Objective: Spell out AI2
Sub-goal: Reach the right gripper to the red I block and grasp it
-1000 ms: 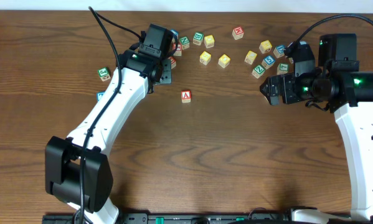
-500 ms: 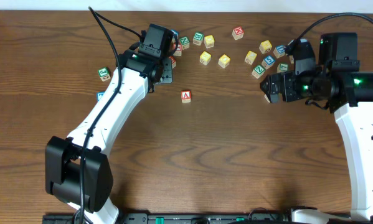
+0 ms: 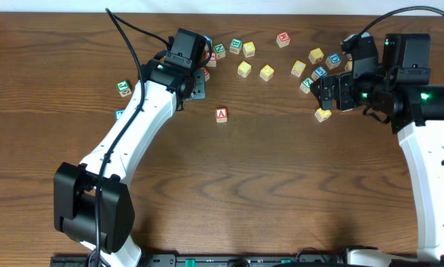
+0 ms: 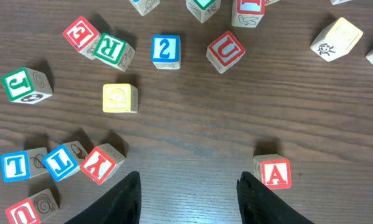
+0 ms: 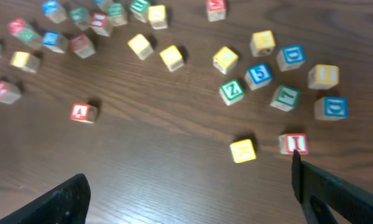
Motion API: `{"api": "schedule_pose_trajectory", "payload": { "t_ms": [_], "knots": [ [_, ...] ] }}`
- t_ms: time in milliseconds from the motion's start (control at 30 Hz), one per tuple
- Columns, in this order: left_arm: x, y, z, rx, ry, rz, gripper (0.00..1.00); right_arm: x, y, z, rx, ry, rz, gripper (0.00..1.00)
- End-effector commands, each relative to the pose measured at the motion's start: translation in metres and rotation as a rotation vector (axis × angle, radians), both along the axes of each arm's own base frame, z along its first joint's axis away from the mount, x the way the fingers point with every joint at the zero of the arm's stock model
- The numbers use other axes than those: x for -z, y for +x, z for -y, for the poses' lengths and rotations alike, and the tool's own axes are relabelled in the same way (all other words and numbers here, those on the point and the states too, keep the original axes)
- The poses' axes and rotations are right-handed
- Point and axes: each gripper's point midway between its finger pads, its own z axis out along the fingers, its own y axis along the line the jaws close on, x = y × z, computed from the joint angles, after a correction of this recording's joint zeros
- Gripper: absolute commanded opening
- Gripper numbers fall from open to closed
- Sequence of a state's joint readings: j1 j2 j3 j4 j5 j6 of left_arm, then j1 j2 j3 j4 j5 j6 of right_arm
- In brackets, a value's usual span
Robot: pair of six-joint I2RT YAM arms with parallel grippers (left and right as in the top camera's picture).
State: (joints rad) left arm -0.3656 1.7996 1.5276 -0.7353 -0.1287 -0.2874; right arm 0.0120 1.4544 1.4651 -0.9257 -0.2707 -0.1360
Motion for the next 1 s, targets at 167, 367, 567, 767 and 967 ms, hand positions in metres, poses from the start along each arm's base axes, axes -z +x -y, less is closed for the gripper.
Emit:
{"api": "schedule_pose_trajectory", "payload": {
  "t_ms": [167, 367, 567, 767, 967],
  "knots": [
    [-0.006, 0.01, 0.005, 0.001, -0.021, 0.033, 0.49, 0.058, 0.011, 0.062, 0.279, -0.161, -0.197, 0.92],
    [-0.007, 0.012, 0.005, 0.001, -0.024, 0.04, 0.49, 0.101, 0.014, 0.119, 0.513, -0.264, -0.315, 0.88],
    [-0.007, 0.012, 0.005, 0.001, -0.024, 0.04, 0.49, 0.132, 0.036, 0.133, 0.487, -0.288, -0.32, 0.89],
    [-0.008, 0.014, 0.006, 0.001, -0.028, 0.051, 0.49, 0.166, 0.054, 0.131, 0.39, -0.277, -0.333, 0.75],
    [-0.008, 0.015, 0.006, 0.001, -0.029, 0.055, 0.49, 0.194, 0.069, 0.117, 0.284, -0.227, -0.333, 0.63]
  ]
}}
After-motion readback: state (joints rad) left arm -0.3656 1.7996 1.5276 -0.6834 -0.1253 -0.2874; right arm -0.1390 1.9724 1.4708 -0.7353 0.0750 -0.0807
